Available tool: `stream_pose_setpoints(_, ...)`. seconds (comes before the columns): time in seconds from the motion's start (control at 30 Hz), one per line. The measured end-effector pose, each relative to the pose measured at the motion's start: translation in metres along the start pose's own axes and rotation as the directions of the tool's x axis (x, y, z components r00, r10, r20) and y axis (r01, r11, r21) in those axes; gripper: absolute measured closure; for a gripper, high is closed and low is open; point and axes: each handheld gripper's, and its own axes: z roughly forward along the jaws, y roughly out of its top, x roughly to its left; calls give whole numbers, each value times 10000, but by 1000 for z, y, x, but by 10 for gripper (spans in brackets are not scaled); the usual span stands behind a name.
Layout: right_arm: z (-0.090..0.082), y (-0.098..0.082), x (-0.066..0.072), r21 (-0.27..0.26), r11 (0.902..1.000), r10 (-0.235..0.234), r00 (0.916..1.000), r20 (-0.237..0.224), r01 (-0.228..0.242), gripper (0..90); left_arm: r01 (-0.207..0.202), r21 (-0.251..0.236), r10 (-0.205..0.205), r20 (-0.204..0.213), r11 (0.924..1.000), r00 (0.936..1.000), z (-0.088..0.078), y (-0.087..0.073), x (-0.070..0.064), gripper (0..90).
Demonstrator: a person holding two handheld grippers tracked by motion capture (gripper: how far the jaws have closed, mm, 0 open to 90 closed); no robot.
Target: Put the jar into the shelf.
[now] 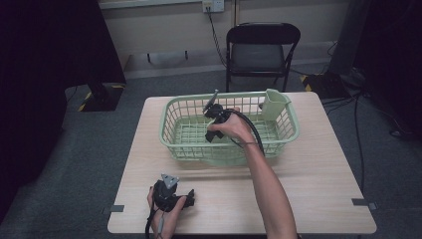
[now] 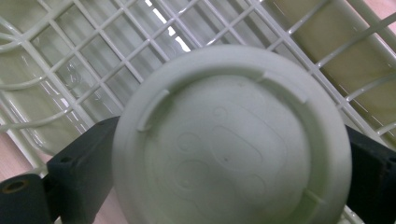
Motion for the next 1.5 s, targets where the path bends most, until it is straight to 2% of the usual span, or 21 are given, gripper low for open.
stream_pose_setpoints(0.13, -1, 0, 0, 1, 10000, 63, 9999, -78, -63, 37, 2, -1, -2, 0, 10000, 10000, 0, 0, 0, 0)
stream_pose_setpoints(0.23, -3, -1, 0, -59, 9994, 333, 9993, -167, -334, 34, 4, 1, -4, -3, 10000, 10000, 0, 0, 0, 0)
stream_pose_setpoints(0.33, -3, -2, -2, -135, 9996, 243, 9995, -195, -246, 31, 6, -1, -6, -2, 10000, 10000, 0, 0, 0, 1)
stream_pose_setpoints(0.47, -6, -2, -1, -320, 9987, 391, 9987, -329, -402, 23, 5, 0, -5, -1, 10000, 10000, 0, 0, 0, 0)
stream_pose_setpoints(0.83, -17, -7, -1, -779, 9960, 412, 9985, -359, -439, 18, 3, 3, -3, -1, 10000, 10000, 0, 0, 0, 0)
stream_pose_setpoints(1.07, -29, -9, 2, -1188, 9919, 410, 9987, -308, -443, 9, 3, 7, -3, -2, 10000, 10000, 0, 0, 0, 0)
stream_pose_setpoints(1.23, -35, -11, 1, -1441, 9884, 425, 9981, -438, -484, 27, 5, 8, -5, 1, 10000, 10000, 0, 0, 0, 0)
stream_pose_setpoints(1.5, -47, -16, 3, -2013, 9772, 624, 9976, -311, -674, 28, 2, 12, -2, 0, 10000, 10000, 0, 0, 0, 0)
